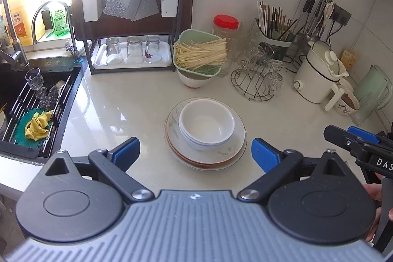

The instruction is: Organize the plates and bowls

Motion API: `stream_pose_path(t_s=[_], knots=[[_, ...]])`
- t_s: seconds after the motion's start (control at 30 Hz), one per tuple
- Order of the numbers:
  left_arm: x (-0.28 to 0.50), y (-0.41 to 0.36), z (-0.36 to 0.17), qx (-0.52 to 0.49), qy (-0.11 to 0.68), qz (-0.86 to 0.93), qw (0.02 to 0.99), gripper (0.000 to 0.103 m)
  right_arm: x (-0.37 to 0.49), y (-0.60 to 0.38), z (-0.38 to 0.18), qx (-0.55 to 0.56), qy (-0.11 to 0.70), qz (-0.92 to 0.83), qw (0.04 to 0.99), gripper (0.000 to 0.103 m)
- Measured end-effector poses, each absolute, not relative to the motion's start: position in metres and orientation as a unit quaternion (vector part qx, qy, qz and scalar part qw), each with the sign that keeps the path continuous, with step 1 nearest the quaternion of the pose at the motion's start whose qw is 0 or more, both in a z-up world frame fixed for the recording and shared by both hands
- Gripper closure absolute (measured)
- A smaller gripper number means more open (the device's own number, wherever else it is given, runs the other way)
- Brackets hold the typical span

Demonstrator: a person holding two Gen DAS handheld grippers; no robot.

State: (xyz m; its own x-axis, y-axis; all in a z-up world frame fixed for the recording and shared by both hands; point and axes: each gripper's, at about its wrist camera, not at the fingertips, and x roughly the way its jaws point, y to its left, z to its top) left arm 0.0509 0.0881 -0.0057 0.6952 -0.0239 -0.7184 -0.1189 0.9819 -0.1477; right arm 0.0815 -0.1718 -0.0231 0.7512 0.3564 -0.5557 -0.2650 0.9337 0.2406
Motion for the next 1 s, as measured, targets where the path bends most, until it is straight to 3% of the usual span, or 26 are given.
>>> stream_pose_path(t_s=[1.0], knots=[[0.0493, 0.0881, -0.0032, -0.095, 0.388, 0.035, 0.916, 0.004, 0.0855, -0.1746, -0.0237, 0.076, 0.314, 0.162, 0.932, 0.014]])
